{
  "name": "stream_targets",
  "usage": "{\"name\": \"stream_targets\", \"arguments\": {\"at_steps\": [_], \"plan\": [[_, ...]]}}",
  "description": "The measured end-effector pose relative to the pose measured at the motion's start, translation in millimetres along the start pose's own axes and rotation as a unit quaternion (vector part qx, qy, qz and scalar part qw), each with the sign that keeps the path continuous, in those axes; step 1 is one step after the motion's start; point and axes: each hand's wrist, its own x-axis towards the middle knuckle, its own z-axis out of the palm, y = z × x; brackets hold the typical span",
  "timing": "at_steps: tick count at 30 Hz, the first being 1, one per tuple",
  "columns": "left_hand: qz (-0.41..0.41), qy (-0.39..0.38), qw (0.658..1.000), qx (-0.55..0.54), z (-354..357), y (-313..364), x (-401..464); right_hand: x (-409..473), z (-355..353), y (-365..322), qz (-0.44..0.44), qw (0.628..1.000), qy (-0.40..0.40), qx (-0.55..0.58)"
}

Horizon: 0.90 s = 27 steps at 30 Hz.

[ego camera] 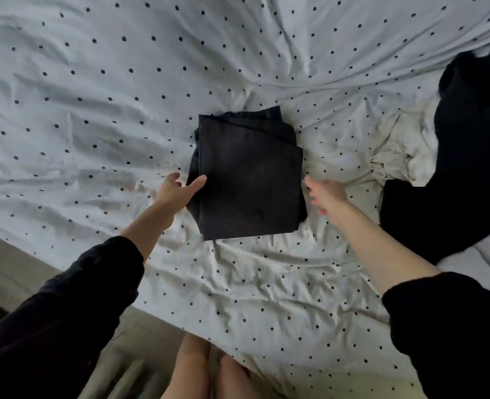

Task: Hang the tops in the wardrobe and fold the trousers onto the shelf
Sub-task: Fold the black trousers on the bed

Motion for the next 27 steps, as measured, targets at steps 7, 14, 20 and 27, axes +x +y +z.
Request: {"name": "stream_targets", "arguments": {"at_steps": [7,14,20,27], "plan": [[0.052,-0.009,0.997,-0.063,8,19,39,7,11,42,0.103,0.992,-0.073,0.016],[0.087,-0.116,0.989,-0.036,-11,70,78,23,12,45,0.139,0.965,-0.199,0.099],[0.021,-0.21,0.977,0.017,-22,83,91,30,12,45,0.149,0.948,-0.24,0.149],[-0.013,-0.164,0.986,0.005,-17,79,93,28,10,41,0.176,0.939,-0.253,0.154]]}}
